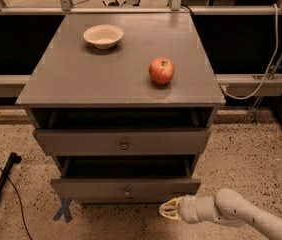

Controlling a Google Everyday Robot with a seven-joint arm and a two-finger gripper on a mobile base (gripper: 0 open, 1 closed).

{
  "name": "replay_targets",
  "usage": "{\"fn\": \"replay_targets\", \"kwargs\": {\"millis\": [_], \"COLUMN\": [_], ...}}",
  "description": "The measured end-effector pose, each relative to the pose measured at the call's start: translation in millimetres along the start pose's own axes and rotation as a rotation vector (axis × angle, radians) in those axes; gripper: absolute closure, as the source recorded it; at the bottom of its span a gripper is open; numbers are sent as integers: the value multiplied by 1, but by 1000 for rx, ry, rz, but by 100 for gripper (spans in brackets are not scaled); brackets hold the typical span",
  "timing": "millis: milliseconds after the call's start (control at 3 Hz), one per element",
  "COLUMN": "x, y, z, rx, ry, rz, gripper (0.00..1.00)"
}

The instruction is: Close middle drawer

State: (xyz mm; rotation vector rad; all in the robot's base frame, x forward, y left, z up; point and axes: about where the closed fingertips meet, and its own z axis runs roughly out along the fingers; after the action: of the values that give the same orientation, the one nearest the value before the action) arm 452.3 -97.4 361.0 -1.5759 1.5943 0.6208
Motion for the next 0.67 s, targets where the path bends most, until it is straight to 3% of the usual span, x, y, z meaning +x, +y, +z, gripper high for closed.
{"fn": "replay_targets", "kwargs": {"millis": [667], "x": [-13], "y": [-42], "z": [23], "rx": [-18], "ry": [-23], "rz": [-46], "gripper": [100]}}
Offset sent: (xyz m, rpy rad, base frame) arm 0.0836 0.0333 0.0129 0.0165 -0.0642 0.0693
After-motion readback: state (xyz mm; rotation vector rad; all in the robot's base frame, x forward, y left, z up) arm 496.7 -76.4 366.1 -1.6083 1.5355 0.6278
